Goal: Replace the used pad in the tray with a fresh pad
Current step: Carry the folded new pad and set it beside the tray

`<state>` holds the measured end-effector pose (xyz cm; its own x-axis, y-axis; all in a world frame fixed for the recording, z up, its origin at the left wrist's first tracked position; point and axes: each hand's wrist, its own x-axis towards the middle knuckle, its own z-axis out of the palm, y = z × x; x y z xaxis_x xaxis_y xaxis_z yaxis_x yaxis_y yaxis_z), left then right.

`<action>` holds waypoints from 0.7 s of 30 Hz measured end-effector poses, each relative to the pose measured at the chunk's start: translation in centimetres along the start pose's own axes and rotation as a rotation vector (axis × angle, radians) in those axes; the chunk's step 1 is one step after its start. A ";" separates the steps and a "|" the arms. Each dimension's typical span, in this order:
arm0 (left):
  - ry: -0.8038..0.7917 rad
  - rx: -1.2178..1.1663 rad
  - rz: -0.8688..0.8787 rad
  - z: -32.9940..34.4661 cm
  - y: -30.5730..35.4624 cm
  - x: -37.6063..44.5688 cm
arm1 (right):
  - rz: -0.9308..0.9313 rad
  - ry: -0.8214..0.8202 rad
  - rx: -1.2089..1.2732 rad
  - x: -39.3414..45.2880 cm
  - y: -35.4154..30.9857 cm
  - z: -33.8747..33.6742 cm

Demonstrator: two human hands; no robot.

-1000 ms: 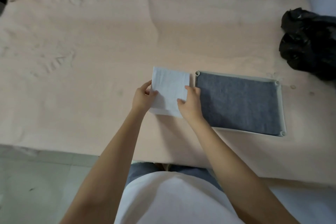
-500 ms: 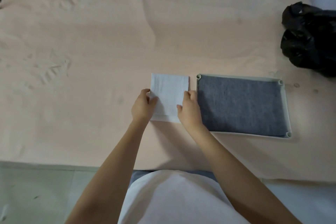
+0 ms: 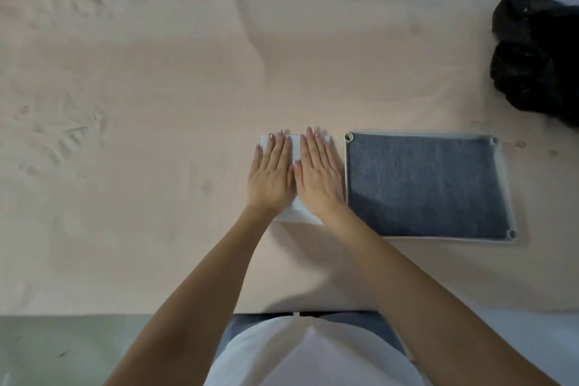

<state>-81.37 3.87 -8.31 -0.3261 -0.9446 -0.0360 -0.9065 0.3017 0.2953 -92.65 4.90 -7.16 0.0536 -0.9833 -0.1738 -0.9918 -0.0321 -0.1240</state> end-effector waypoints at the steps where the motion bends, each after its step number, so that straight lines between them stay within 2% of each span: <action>1: -0.009 -0.002 -0.009 0.3 -0.2 0.1 | 0.015 -0.002 0.008 0.3 0.1 0.2; 16: -0.017 -0.041 -0.050 1.0 -0.6 0.9 | 0.019 -0.035 -0.101 1.5 0.6 1.1; 21: 0.033 -0.018 -0.114 -1.0 -2.4 -1.4 | -0.014 0.125 0.094 -1.2 0.4 0.1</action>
<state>-78.51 4.32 -7.97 -0.2118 -0.9765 -0.0390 -0.9323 0.1899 0.3078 -93.15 6.07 -7.08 0.0466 -0.9977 -0.0488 -0.9754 -0.0349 -0.2177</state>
